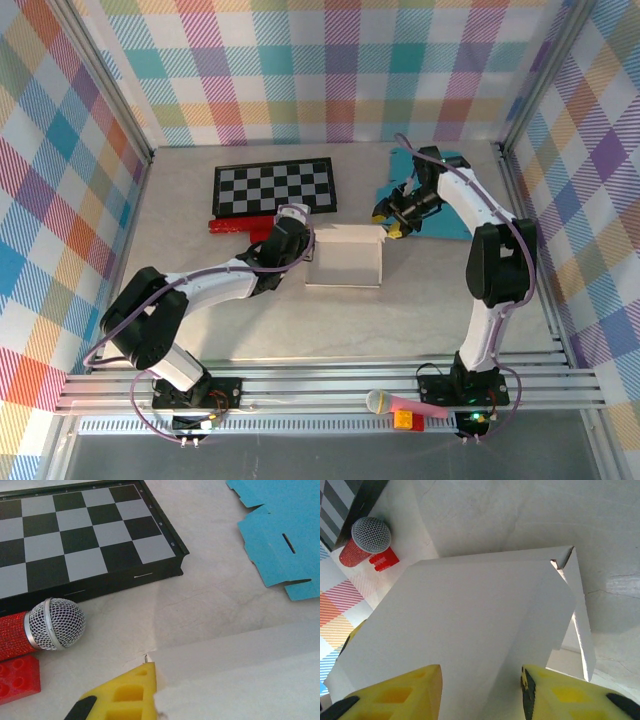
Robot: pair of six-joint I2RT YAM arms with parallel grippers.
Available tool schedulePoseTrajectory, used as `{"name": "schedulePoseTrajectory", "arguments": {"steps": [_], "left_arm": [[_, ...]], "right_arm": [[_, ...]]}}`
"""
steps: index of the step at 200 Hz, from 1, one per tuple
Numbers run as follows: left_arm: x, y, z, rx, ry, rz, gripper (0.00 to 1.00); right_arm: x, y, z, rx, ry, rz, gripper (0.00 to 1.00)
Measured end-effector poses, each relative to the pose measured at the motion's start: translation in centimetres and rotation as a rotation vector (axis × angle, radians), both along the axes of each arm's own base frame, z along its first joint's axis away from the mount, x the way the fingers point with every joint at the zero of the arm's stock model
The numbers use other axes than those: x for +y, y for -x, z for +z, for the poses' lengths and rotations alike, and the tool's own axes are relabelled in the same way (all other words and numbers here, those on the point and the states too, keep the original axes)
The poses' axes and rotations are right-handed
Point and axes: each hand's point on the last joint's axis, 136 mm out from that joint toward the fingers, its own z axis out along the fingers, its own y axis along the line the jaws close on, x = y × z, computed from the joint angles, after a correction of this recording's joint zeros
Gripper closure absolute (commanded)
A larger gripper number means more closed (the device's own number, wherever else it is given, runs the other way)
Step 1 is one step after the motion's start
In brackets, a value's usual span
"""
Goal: Fold the paper box
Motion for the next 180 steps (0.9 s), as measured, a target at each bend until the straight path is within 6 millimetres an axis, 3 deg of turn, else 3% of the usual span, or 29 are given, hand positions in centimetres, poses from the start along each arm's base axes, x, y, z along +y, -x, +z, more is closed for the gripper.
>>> {"name": "schedulePoseTrajectory", "arguments": {"steps": [44, 143, 180], "left_arm": [[-0.2, -0.1, -0.3, 0.008, -0.002, -0.007, 1.0], [-0.2, -0.5, 0.0, 0.013, 0.05, 0.027, 1.0], [0.1, 0.0, -1.1, 0.02, 0.068, 0.033, 1.0]], "right_arm": [[0.4, 0.5, -0.7, 0.038, -0.031, -0.027, 0.55], [1.1, 1.8, -1.2, 0.068, -0.051, -0.088, 0.68], [1.5, 3.5, -2.4, 0.057, -0.017, -0.058, 0.72]]}}
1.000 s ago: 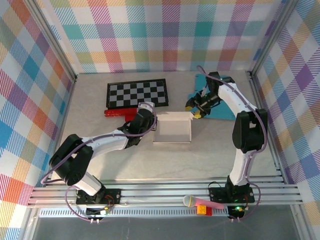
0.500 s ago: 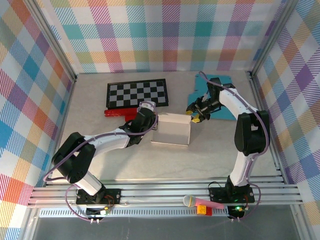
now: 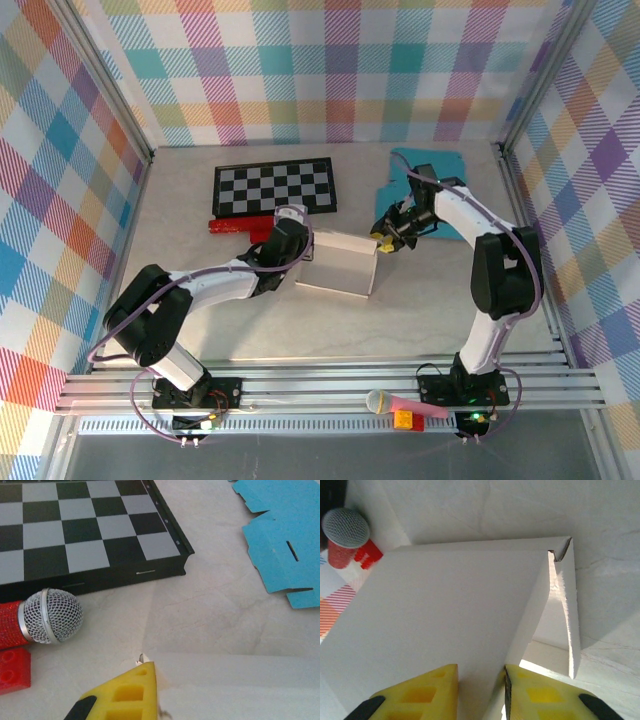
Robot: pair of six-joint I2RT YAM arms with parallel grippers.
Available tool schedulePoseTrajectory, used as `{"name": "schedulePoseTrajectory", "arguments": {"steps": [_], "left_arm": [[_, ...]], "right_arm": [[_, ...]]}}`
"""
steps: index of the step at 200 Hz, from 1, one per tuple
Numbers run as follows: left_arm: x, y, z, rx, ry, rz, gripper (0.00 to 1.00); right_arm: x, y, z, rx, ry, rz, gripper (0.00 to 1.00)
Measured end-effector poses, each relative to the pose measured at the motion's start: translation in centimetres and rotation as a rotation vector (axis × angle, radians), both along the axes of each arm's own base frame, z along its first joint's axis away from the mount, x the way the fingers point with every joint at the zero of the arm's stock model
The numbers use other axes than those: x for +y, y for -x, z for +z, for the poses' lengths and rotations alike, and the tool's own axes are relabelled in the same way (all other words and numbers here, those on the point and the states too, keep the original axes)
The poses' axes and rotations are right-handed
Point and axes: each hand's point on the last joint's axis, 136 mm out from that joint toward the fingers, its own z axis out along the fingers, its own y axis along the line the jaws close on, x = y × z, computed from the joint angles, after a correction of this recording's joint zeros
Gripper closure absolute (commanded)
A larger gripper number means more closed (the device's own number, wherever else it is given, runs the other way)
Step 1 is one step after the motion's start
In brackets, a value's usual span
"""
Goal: Fold the paper box
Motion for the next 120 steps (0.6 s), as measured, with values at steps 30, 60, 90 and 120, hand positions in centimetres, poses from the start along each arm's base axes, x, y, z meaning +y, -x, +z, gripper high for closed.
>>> {"name": "schedulePoseTrajectory", "arguments": {"steps": [30, 60, 90, 120], "left_arm": [[0.0, 0.4, -0.6, -0.005, 0.025, -0.008, 1.0], [0.1, 0.6, -0.8, -0.017, 0.057, -0.002, 0.98], [0.3, 0.9, -1.3, -0.012, 0.084, 0.007, 0.96], [0.5, 1.5, -2.2, 0.008, 0.107, 0.011, 0.94]], "right_arm": [[0.2, 1.5, -0.3, -0.047, 0.011, 0.017, 0.73], [0.4, 1.9, -0.1, -0.104, 0.029, 0.028, 0.74], [0.8, 2.6, -0.7, -0.128, 0.058, 0.048, 0.75], [1.1, 3.4, -1.3, -0.139, 0.078, 0.064, 0.75]]}}
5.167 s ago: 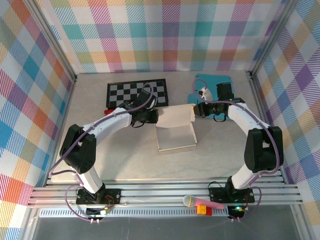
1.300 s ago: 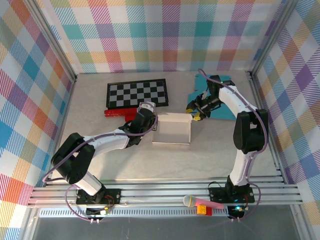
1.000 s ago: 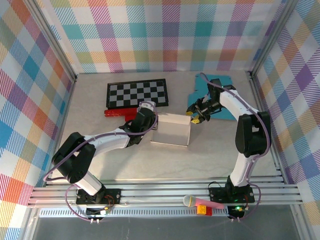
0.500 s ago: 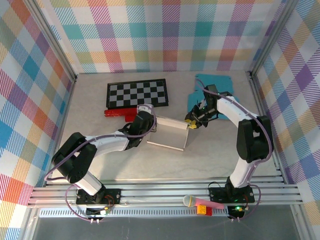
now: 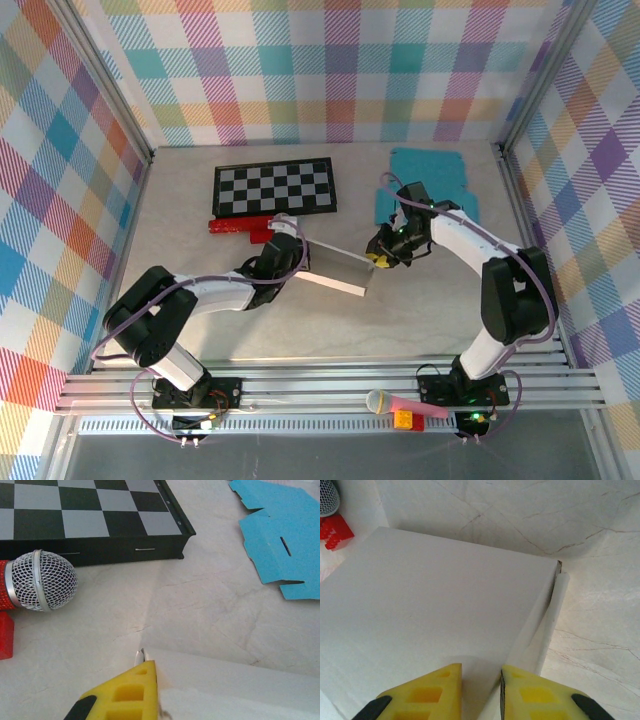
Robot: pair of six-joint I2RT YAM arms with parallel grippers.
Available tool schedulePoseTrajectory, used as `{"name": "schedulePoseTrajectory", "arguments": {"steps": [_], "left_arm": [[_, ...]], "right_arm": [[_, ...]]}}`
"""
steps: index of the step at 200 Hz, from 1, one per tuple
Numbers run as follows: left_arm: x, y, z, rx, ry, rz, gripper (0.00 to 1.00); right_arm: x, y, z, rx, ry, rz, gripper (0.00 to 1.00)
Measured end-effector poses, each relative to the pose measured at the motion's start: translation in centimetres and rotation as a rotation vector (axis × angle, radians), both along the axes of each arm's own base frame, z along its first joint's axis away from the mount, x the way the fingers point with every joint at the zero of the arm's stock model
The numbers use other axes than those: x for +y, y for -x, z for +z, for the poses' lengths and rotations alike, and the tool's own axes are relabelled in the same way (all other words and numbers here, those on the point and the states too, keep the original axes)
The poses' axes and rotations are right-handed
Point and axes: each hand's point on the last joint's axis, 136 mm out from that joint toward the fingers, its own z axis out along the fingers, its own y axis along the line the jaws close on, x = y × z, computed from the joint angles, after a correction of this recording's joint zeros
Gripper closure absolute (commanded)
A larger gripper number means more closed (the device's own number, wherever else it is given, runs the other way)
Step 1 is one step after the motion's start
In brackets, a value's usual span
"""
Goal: Fold the paper box
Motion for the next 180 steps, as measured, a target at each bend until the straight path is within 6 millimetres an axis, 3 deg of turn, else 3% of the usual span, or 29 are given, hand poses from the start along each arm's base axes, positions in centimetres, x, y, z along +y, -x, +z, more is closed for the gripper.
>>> {"name": "schedulePoseTrajectory", "arguments": {"steps": [76, 140, 180], "left_arm": [[0.4, 2.3, -1.7, 0.128, 0.029, -0.009, 0.6], [1.2, 4.4, -1.8, 0.205, 0.068, 0.001, 0.45], [1.6, 5.7, -2.3, 0.271, 0.076, -0.002, 0.43]], "right_arm": [[1.4, 1.3, -0.7, -0.041, 0.035, 0.046, 0.76], [2.2, 2.0, -1.3, -0.059, 0.05, 0.054, 0.77], [2.4, 1.9, -1.3, -0.069, 0.057, 0.051, 0.77]]}}
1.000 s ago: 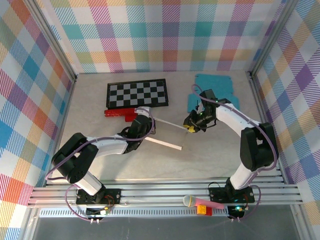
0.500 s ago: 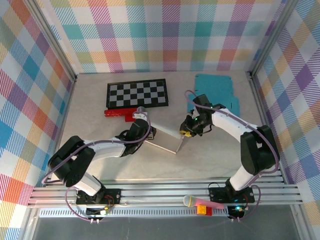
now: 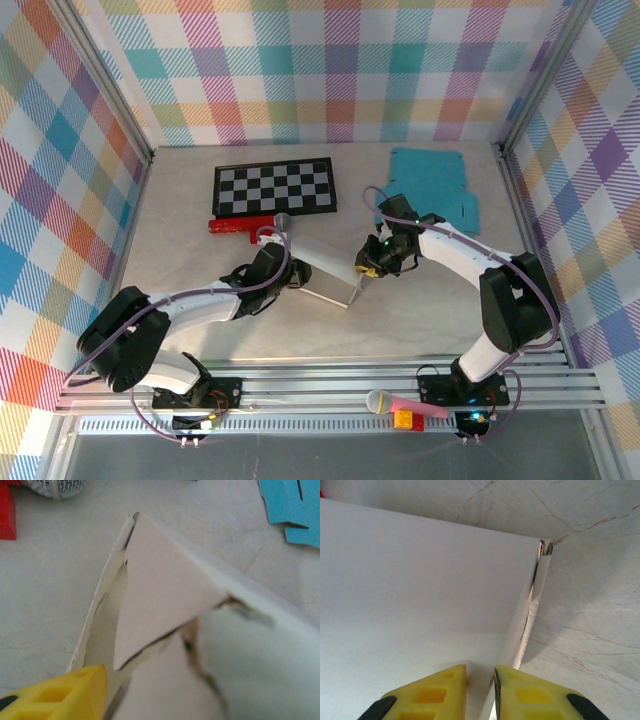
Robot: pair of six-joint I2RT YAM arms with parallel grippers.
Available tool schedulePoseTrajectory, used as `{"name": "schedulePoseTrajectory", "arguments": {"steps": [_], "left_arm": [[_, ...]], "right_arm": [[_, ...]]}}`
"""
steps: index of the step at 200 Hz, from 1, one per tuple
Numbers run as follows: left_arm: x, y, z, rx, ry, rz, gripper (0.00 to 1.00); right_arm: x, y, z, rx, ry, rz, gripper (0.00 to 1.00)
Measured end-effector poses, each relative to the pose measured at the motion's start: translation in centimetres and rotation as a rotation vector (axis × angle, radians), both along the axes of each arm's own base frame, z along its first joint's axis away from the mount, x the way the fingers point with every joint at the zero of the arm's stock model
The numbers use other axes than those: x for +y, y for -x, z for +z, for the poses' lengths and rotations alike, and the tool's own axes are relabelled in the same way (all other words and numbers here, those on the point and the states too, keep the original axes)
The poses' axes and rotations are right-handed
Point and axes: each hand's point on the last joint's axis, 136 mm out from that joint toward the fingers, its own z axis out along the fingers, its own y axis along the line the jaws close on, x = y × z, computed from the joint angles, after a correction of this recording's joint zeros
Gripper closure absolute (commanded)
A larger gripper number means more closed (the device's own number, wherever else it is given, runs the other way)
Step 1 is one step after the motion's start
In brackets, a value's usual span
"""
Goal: Fold the paper box
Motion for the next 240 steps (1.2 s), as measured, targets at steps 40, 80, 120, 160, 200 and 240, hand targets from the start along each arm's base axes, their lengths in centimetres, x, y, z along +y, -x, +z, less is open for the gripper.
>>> {"name": "schedulePoseTrajectory", "arguments": {"steps": [40, 80, 120, 160, 200, 240], "left_arm": [[0.7, 1.9, -0.9, 0.07, -0.01, -0.021, 0.36], [1.8, 3.9, -1.4, 0.115, -0.008, -0.025, 0.32], [2.6, 5.4, -1.4, 0.146, -0.008, -0.038, 0.32], [3.1, 7.0, 1.9, 0.16, 0.071, -0.024, 0.34], [3.8, 6.9, 10.9, 0.128, 0.153, 0.052, 0.26], [8.3, 2.8, 16.4, 0.12, 0.136, 0.244, 0.31]], "right_arm": [[0.5, -0.4, 0.3, -0.002, 0.002, -0.002, 0.76], [0.8, -0.4, 0.2, 0.007, 0.017, -0.002, 0.76], [0.8, -0.3, -0.1, 0.023, 0.027, -0.003, 0.76], [0.7, -0.3, -0.2, 0.023, 0.037, -0.005, 0.76], [0.6, -0.4, -0.2, 0.018, 0.044, -0.008, 0.76], [0.6, -0.5, -0.2, 0.019, 0.051, -0.01, 0.76]]}}
